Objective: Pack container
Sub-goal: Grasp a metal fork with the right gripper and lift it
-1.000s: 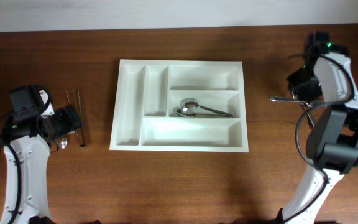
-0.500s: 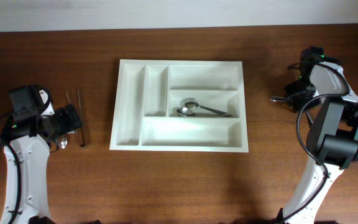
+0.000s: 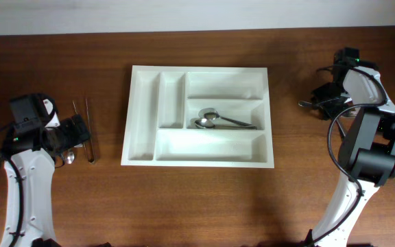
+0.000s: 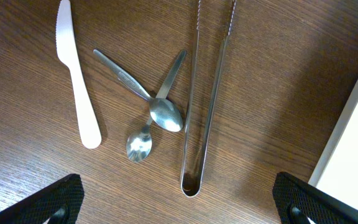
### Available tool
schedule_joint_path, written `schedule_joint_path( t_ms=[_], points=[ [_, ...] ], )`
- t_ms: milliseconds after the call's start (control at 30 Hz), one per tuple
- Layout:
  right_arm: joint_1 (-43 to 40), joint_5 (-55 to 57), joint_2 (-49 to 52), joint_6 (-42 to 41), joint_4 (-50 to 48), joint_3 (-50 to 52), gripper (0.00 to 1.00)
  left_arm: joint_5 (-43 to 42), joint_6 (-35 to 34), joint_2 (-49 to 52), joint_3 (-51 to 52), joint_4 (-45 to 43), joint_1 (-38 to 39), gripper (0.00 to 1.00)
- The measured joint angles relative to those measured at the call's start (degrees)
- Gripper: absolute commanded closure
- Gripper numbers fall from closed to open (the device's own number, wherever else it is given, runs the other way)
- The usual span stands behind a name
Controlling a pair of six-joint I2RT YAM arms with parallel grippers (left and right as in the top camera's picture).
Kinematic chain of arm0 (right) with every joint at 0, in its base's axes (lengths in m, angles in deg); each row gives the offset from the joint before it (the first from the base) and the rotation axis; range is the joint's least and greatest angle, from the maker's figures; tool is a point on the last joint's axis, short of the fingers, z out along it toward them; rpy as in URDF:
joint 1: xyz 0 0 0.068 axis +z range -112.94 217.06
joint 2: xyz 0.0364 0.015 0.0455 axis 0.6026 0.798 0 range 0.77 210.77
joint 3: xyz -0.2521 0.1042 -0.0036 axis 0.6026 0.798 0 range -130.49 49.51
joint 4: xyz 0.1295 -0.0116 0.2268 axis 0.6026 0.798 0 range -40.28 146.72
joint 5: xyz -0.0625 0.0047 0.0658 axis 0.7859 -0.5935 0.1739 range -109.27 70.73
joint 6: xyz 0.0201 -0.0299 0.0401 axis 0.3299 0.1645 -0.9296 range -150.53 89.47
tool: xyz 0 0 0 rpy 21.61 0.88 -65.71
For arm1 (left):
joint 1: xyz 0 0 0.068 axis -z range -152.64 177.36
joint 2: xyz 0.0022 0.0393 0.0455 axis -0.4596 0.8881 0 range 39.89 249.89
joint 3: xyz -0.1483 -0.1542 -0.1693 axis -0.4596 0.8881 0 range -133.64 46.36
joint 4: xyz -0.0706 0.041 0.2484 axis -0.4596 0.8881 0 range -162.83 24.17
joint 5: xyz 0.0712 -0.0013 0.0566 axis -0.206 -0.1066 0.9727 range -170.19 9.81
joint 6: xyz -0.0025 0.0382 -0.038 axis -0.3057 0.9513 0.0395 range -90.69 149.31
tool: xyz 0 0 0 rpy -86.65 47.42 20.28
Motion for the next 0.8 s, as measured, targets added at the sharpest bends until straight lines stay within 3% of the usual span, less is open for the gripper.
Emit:
schedule_joint_path(
  t_ms=[167, 800],
  points=[
    [0.09, -0.72, 0.00, -0.35, 0.83, 0.00, 0.66, 0.00, 0.00, 0.00, 0.00, 0.00, 0.00, 0.01],
    [0.72, -0.09, -0.87, -5.22, -1.81, -0.02, 0.63, 0.00, 0.00, 0.00, 0.00, 0.00, 0.00, 0.01]
  ],
)
